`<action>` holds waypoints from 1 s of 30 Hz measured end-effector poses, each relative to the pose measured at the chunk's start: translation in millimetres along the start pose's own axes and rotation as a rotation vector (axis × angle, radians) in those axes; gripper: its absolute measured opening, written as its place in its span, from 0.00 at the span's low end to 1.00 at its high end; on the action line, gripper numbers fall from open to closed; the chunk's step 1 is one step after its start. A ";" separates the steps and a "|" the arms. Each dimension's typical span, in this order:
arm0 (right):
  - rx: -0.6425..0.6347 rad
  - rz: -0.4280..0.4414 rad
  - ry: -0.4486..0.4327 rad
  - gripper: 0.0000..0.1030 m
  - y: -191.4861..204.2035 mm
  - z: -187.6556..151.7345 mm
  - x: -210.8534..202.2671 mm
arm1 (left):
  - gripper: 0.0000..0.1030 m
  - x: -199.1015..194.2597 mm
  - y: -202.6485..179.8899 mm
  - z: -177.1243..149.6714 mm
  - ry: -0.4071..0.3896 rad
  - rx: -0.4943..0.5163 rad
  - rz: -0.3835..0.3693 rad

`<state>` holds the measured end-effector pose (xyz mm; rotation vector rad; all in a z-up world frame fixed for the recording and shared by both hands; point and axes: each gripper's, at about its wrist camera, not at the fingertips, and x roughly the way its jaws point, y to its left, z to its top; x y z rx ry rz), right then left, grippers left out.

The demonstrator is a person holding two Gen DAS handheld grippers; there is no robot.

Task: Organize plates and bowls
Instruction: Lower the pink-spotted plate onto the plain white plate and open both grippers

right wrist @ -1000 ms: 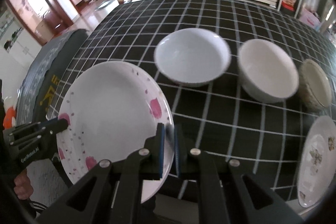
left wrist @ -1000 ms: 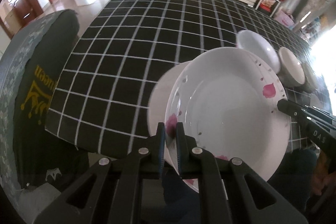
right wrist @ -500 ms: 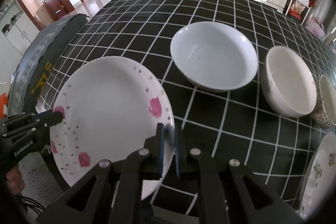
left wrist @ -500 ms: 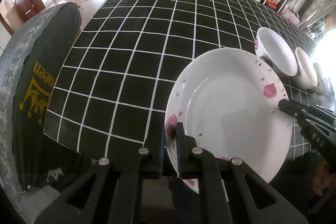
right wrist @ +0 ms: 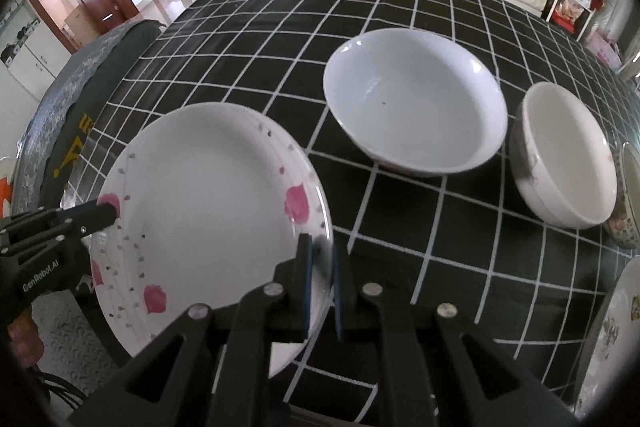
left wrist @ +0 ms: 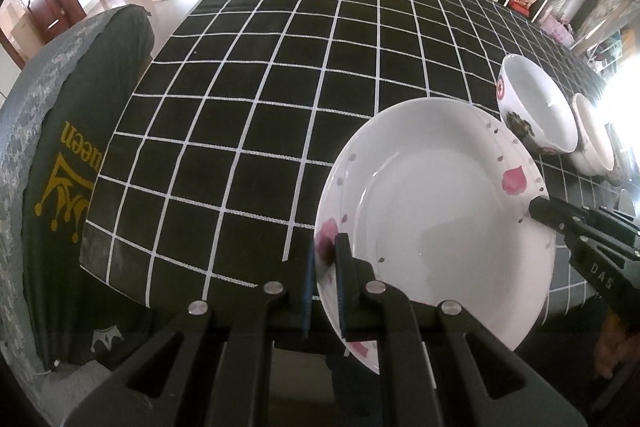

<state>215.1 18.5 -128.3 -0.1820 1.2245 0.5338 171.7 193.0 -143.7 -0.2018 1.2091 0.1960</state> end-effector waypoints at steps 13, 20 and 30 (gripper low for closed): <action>0.006 0.011 -0.030 0.12 -6.8 -5.5 -13.3 | 0.08 -17.8 3.9 -3.5 -0.037 -0.015 -0.010; 0.024 0.034 -0.100 0.12 -12.3 -5.5 -45.9 | 0.08 -55.0 -11.4 -3.5 -0.102 0.003 0.003; 0.026 0.013 -0.221 0.12 -19.4 -18.7 -106.9 | 0.08 -104.5 -55.1 -14.3 -0.183 0.074 -0.047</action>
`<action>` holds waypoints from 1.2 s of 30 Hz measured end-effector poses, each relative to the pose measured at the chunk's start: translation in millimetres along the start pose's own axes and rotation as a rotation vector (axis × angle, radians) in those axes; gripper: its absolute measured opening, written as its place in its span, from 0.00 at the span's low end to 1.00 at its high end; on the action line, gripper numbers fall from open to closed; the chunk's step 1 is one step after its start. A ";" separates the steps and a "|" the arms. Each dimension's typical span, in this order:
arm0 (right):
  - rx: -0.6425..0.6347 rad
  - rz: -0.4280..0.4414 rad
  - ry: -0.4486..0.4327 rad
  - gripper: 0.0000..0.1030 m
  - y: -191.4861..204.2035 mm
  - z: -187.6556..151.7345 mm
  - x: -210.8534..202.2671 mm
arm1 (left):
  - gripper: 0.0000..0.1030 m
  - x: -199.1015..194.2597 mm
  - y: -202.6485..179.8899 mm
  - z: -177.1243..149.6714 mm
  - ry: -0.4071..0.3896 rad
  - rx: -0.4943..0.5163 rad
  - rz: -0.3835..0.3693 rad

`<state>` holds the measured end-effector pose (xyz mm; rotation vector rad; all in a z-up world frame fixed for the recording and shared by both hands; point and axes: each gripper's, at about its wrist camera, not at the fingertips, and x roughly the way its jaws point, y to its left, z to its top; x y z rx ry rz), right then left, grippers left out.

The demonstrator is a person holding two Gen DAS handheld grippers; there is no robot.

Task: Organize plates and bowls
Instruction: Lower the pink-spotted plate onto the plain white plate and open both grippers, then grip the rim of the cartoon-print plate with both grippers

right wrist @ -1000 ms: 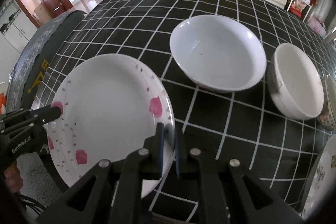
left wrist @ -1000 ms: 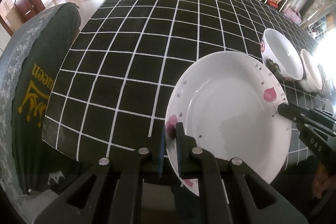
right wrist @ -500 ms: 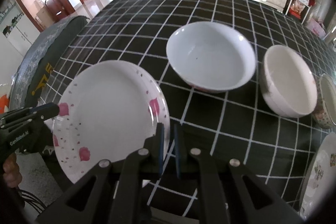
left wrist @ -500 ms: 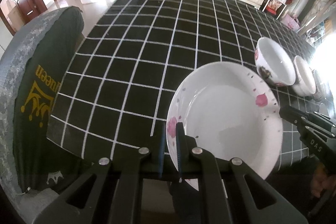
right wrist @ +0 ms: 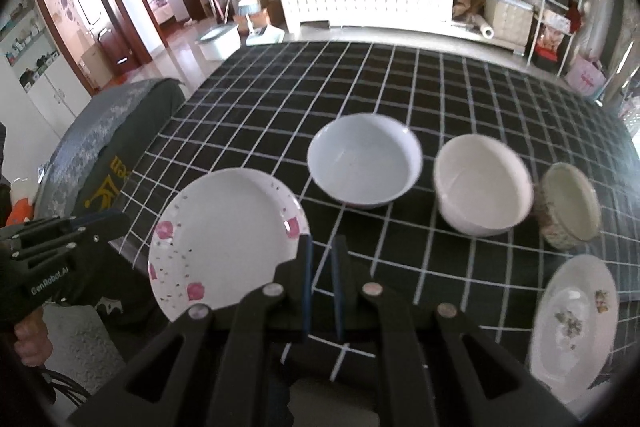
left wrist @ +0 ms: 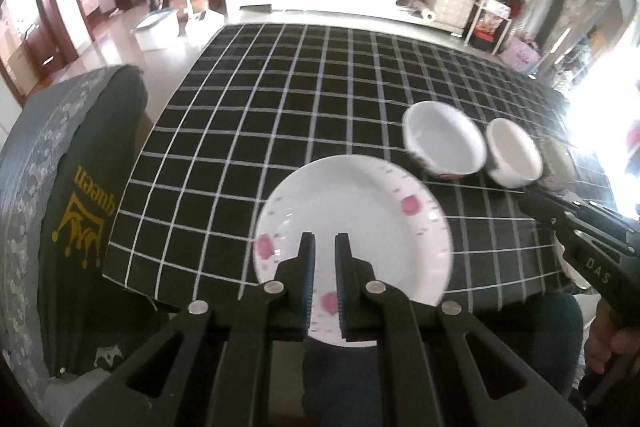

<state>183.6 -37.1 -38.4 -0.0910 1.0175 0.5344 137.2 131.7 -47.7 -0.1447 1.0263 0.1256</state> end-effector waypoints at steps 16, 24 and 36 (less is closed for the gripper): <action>0.108 -0.096 -0.079 0.34 -61.3 -22.4 -65.8 | 0.24 -34.7 -111.7 9.6 -0.069 0.176 -0.102; 0.191 -0.142 -0.113 0.46 -108.8 -36.2 -92.9 | 0.28 -33.5 -170.8 20.8 -0.087 0.243 -0.145; 0.295 -0.235 -0.091 0.63 -186.6 -58.6 -102.7 | 0.33 -7.9 -235.7 20.8 -0.040 0.330 -0.207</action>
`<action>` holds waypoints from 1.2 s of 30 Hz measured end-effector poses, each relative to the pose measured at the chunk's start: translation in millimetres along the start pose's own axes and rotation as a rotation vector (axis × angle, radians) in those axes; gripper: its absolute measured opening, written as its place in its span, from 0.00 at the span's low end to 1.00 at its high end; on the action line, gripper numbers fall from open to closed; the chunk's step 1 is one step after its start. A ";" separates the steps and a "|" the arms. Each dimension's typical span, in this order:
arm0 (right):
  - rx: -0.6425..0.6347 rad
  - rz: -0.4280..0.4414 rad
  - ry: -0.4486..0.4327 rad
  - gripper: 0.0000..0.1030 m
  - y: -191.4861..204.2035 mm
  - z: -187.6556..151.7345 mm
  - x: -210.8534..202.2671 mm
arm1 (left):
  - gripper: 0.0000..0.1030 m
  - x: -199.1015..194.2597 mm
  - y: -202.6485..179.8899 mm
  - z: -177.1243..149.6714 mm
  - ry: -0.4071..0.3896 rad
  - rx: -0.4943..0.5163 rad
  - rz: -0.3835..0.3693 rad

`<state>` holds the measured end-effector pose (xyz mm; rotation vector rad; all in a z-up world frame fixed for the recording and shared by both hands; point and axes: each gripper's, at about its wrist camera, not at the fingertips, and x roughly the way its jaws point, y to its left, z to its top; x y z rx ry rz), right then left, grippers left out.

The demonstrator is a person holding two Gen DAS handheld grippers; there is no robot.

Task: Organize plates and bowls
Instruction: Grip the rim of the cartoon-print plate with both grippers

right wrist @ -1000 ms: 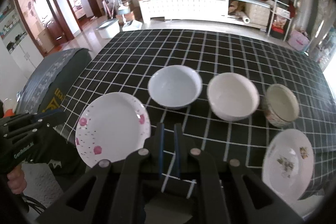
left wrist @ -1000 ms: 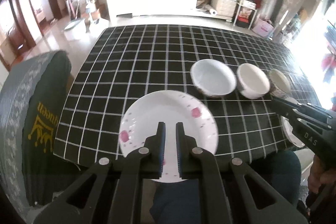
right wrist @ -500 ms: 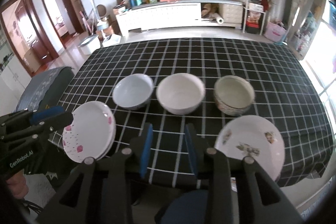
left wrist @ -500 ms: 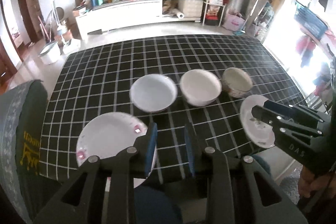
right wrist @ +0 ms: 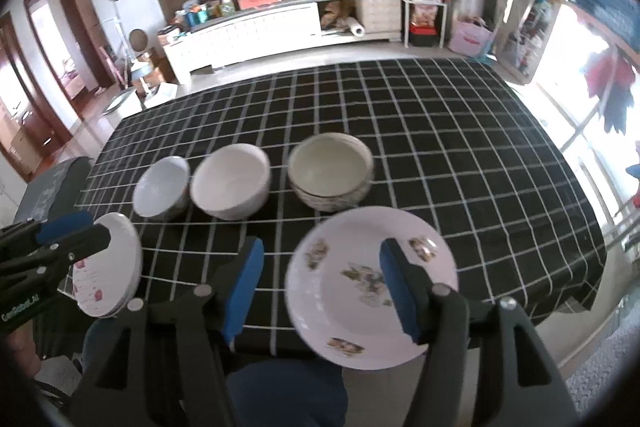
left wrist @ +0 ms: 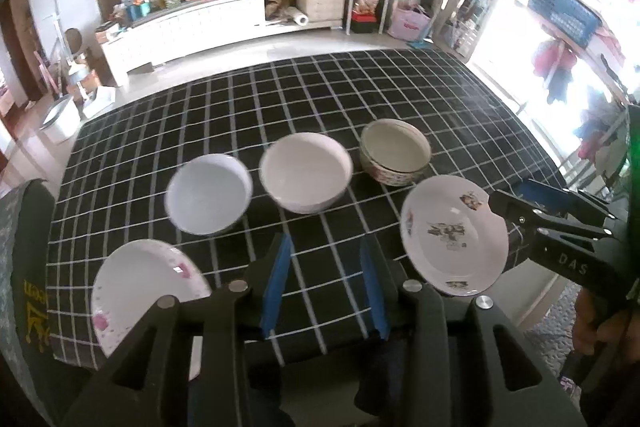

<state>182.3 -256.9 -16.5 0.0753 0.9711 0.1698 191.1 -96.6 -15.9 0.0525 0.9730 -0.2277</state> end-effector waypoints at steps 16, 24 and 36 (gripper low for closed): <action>0.124 -0.061 0.107 0.63 -82.0 -20.1 44.4 | 0.37 95.8 -60.5 6.8 0.171 0.098 -0.115; 0.153 -0.055 0.178 0.63 -105.8 -34.4 72.3 | 0.37 142.2 -71.0 4.1 0.274 0.113 -0.168; 0.175 -0.050 0.220 0.32 -123.7 -38.4 97.0 | 0.24 183.9 -72.5 -2.3 0.353 0.103 -0.185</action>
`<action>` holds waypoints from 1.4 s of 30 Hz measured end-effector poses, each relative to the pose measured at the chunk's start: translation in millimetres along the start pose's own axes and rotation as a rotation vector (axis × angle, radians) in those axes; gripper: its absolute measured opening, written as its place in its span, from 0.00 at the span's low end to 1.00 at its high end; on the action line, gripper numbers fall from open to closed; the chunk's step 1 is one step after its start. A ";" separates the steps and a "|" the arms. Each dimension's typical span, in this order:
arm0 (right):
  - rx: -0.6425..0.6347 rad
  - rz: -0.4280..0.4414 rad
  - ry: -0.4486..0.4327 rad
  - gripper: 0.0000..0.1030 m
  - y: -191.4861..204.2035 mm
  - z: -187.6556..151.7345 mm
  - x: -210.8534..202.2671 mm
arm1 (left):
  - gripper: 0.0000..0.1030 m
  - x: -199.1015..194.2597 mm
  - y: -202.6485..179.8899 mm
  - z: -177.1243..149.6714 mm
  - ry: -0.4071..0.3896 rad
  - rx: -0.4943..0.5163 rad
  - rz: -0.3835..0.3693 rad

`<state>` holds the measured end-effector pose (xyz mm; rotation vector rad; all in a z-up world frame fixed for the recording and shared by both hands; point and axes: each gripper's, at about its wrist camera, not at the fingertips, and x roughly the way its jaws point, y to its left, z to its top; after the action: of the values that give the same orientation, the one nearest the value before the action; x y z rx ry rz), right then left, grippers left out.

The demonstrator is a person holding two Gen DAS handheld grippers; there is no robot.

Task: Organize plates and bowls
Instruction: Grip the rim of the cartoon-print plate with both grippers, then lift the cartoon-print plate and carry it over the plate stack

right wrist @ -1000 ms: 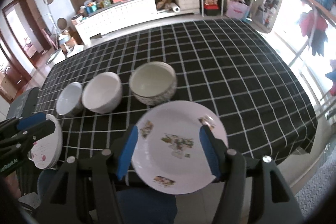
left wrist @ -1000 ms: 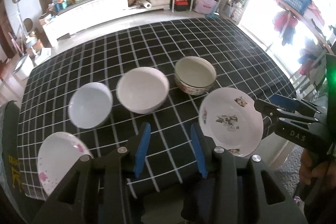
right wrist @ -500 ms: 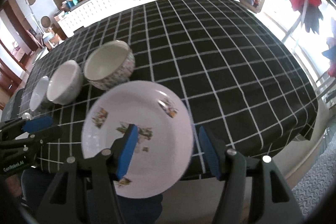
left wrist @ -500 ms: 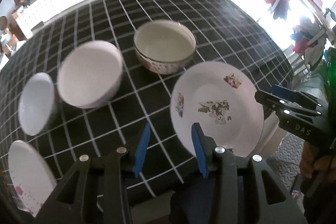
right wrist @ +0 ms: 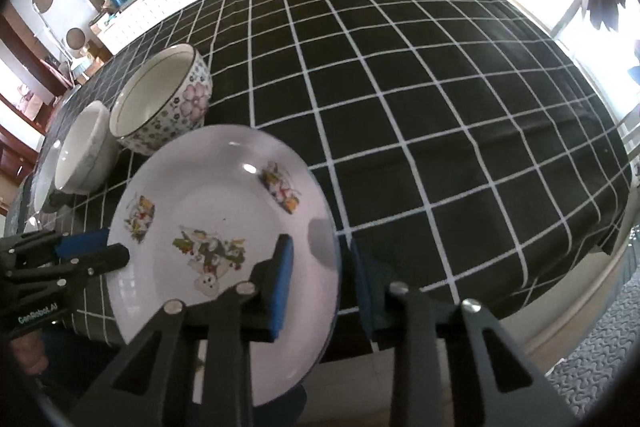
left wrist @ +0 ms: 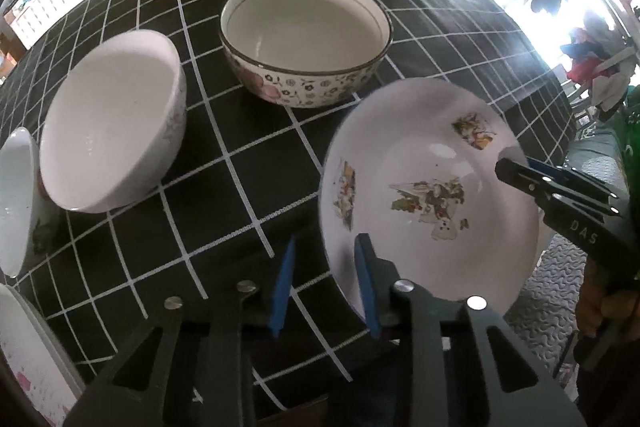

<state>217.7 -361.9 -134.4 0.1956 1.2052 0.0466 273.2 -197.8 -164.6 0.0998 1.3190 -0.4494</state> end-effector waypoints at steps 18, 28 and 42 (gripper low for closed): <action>-0.147 0.010 0.018 0.20 50.3 -8.5 6.0 | 0.12 -14.7 42.7 -30.3 -0.047 -0.071 0.035; -0.276 0.091 0.070 0.20 116.8 -22.7 16.0 | 0.12 -37.6 99.4 -77.2 -0.063 -0.209 0.099; -0.355 0.111 0.100 0.20 151.6 -18.2 26.6 | 0.12 -54.8 135.4 -115.5 -0.093 -0.304 0.136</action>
<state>220.6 -207.0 -138.6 -0.0522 1.2636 0.3678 208.7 -23.1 -166.9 -0.0840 1.2658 -0.1329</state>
